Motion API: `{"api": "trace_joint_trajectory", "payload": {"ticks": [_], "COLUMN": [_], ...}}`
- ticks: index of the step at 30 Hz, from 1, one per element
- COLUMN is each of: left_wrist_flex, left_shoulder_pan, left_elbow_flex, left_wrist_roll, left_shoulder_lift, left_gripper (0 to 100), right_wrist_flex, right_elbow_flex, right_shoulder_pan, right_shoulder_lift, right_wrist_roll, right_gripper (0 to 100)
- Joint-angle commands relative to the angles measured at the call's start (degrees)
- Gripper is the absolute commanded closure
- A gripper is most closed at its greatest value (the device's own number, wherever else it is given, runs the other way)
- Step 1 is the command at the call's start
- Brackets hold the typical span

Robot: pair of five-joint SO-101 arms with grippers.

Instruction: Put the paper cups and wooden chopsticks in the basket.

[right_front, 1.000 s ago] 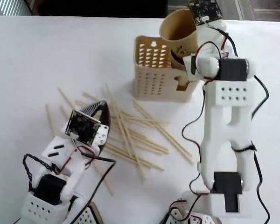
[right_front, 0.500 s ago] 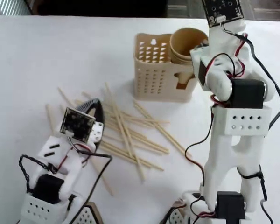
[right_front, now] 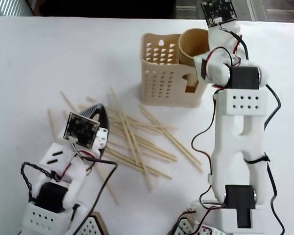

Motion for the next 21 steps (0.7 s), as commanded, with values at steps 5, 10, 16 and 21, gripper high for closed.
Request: {"api": "trace_joint_trajectory", "payload": {"ticks": [5, 10, 16, 21], "left_wrist_flex": [-1.4, -1.2, -0.9, 4.0], "left_shoulder_pan": [-0.5, -0.6, -10.9, -21.7], "left_elbow_flex": [-0.3, -0.5, -5.2, -10.2], "left_wrist_roll": [0.7, 0.5, 0.7, 0.4], "left_shoulder_lift": [-0.6, -0.6, -0.6, -0.6], "left_gripper": [98, 98, 98, 98], "right_wrist_flex": [1.8, 9.5, 23.5, 26.8], "right_elbow_flex": [-6.9, -7.7, -7.7, -1.6], "right_shoulder_pan": [-0.6, -2.4, -7.4, -9.2], "right_shoulder_lift": [-4.8, -7.9, -11.8, -13.4], "right_wrist_roll": [-0.3, 0.1, 2.8, 5.1], "right_gripper": [98.1, 98.1, 96.9, 95.2]}}
